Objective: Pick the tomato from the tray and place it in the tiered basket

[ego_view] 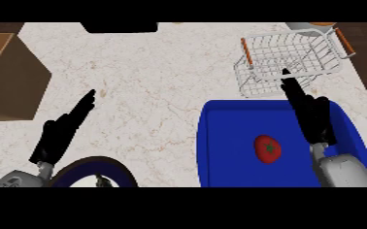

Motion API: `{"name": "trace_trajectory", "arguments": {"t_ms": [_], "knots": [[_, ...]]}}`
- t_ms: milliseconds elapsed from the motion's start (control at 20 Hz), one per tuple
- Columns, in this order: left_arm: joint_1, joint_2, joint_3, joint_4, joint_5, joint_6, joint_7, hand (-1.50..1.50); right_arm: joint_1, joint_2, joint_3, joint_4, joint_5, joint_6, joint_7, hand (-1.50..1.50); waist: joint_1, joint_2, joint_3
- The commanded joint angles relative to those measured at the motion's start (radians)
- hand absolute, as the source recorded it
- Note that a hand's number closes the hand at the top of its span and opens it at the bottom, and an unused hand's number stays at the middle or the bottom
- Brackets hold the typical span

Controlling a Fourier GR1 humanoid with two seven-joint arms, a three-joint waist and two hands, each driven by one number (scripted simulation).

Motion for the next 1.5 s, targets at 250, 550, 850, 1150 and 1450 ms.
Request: {"name": "trace_trajectory", "arguments": {"t_ms": [250,550,850,1150,1450], "knots": [[-0.039,-0.134,0.084,-0.055,0.126,0.053,0.023,0.00,0.123,0.001,-0.079,-0.247,-0.139,0.216,-0.548,1.50,-0.051,-0.063,0.001],[-0.088,-0.195,0.048,-0.073,0.138,0.071,0.116,0.00,0.409,0.132,-0.282,-0.083,-0.164,0.096,-0.894,-1.50,-0.030,-0.042,-0.003],[-0.043,-0.250,0.014,-0.096,0.101,0.086,0.080,0.00,0.556,0.006,-0.207,-0.185,0.090,0.048,-0.932,-1.50,-0.001,-0.044,-0.008],[-0.096,-0.232,0.054,-0.059,0.118,0.070,0.108,0.00,0.767,-0.035,-0.199,-0.399,0.357,-0.203,-0.722,-1.50,-0.021,-0.041,-0.013],[-0.116,-0.200,0.070,-0.061,0.119,0.038,0.124,0.00,0.928,-0.053,-0.141,-0.669,0.636,-0.281,-0.353,-1.50,-0.003,-0.037,-0.014]]}}
